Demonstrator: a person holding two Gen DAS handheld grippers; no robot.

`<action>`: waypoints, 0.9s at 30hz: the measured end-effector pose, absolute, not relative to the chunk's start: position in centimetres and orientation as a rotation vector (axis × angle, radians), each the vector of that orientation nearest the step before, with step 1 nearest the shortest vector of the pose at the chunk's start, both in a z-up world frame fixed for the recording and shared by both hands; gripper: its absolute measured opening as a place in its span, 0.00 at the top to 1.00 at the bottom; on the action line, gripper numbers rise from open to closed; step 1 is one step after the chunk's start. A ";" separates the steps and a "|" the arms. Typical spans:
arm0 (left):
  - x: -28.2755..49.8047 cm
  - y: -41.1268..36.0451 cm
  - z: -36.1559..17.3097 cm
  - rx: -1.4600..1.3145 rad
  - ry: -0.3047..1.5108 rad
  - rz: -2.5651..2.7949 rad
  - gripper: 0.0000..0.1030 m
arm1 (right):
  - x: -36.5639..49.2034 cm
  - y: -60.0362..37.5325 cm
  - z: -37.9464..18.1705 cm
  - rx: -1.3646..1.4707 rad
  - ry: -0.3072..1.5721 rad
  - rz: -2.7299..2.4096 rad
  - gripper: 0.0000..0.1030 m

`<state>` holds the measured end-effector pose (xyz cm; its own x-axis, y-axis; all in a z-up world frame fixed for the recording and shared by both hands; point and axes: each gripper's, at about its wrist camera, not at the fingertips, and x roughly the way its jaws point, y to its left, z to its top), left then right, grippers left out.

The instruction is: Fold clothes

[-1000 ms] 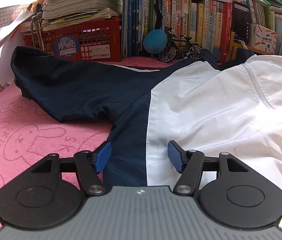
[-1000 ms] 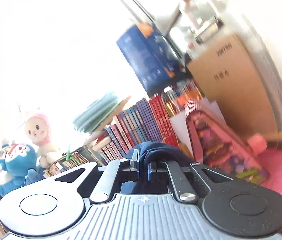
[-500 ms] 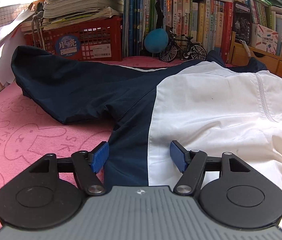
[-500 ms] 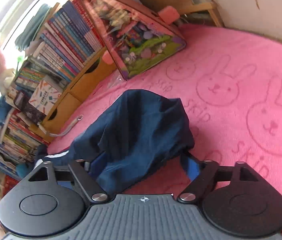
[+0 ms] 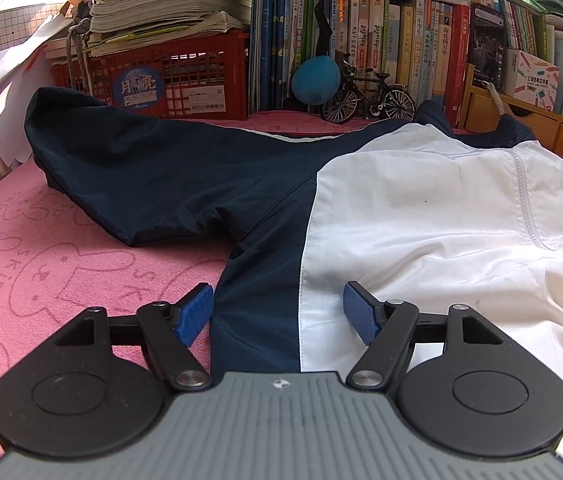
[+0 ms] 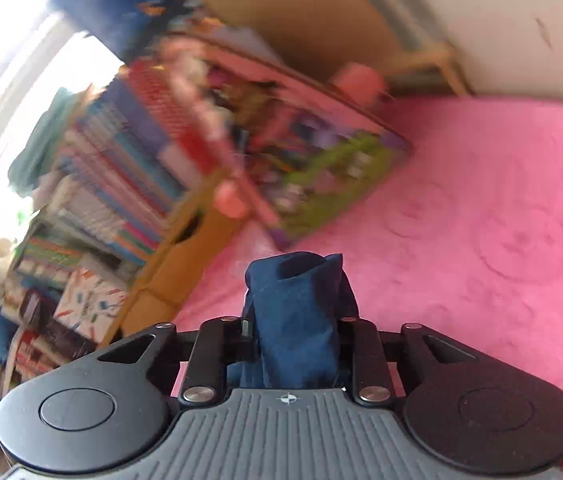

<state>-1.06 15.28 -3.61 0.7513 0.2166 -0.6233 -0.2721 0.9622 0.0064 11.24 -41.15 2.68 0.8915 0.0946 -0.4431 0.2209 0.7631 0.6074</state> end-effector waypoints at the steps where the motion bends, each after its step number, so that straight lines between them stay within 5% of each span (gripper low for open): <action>1: -1.0 15.3 -3.6 -0.087 0.670 0.267 0.30 | 10.7 -37.7 4.9 0.564 0.418 0.004 0.77; 6: -1.1 15.3 -3.6 -0.089 0.669 0.267 0.30 | 3.3 -18.4 6.6 -0.300 0.278 0.581 0.76; 10: -1.1 15.3 -3.6 -0.095 0.669 0.262 0.29 | -2.8 -12.0 2.3 -0.639 0.290 0.836 0.55; 19: -1.1 15.3 -3.7 -0.099 0.672 0.248 0.24 | -5.7 -14.0 4.5 -0.591 0.324 0.839 0.25; 27: -1.1 15.4 -3.7 -0.099 0.673 0.244 0.24 | -8.3 -20.9 10.1 -0.584 0.269 0.636 0.11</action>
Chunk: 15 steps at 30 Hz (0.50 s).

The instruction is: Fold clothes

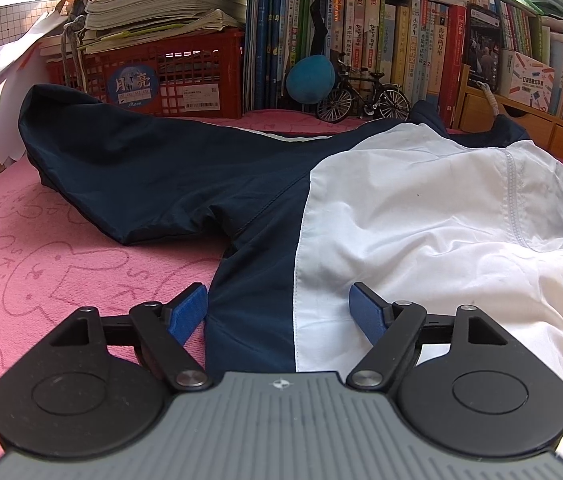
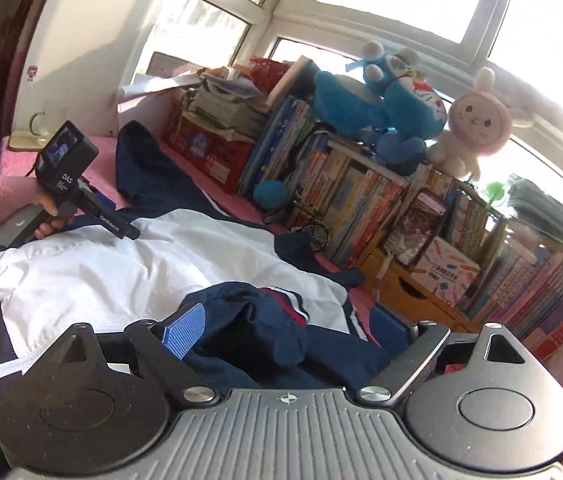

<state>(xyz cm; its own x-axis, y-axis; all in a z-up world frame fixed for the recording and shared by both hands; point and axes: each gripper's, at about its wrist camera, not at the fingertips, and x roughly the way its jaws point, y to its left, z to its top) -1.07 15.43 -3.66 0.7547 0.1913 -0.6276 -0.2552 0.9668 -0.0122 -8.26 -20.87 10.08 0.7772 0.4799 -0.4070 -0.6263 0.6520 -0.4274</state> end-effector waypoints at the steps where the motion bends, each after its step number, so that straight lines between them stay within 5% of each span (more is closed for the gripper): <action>1: -1.1 15.4 -3.7 -0.099 0.673 0.243 0.23 | -8.6 -21.8 10.5 -0.596 0.270 0.594 0.09; 15: -1.0 15.4 -3.6 -0.098 0.676 0.238 0.21 | -1.4 -16.6 2.4 -0.226 0.483 0.721 0.07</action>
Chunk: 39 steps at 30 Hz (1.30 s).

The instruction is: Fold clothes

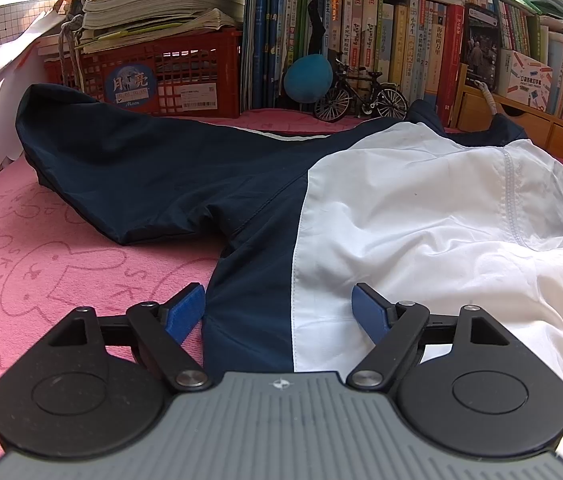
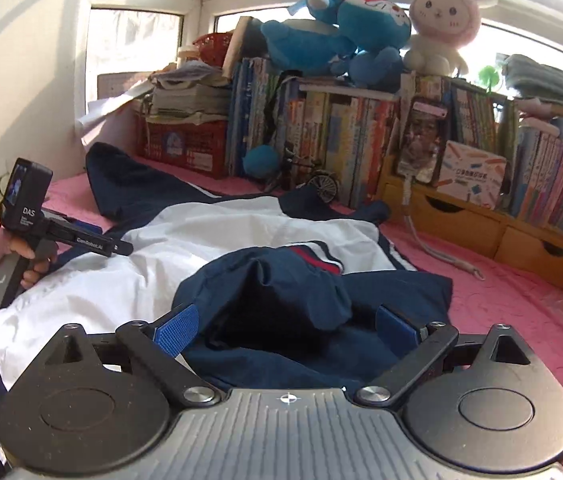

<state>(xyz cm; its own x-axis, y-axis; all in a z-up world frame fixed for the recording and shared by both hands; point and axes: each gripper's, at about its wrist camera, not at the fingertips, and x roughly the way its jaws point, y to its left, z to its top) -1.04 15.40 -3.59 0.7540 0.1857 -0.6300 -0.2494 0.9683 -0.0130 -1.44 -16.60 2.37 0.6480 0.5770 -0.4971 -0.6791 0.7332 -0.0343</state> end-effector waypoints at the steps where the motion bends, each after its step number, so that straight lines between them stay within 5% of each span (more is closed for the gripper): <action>1: -1.0 15.4 -3.6 -0.098 0.676 0.238 0.21 | -1.0 -15.1 1.8 -0.234 0.497 0.736 0.08; 23: -2.2 11.0 2.3 -0.207 0.509 -0.162 0.21 | -3.5 -14.4 0.2 -0.240 0.463 0.842 0.09; 28: 3.5 9.1 1.2 -0.414 0.641 -0.373 0.08 | -5.9 -11.2 -0.8 -0.396 0.419 0.968 0.09; 33: 8.0 5.3 -1.8 -0.552 0.796 -0.403 0.07 | -6.5 -10.6 -2.2 -0.404 0.472 0.981 0.09; 34: 8.3 4.8 -2.2 -0.575 0.802 -0.391 0.11 | -6.4 -10.7 -2.3 -0.382 0.487 0.979 0.09; 36: 8.3 4.3 -2.3 -0.618 0.779 -0.390 0.62 | -6.1 -11.0 -2.4 -0.354 0.502 0.967 0.09; 39: 7.1 5.1 -1.3 -0.688 0.695 -0.408 0.73 | -5.8 -11.2 -2.4 -0.340 0.512 0.946 0.08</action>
<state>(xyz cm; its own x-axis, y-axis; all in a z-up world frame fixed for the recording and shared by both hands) 7.15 5.11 -1.33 0.7048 -0.5533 -0.4440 0.1181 0.7087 -0.6956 -5.77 -11.25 -2.40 0.4802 0.6799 -0.5542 -0.8361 0.5458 -0.0549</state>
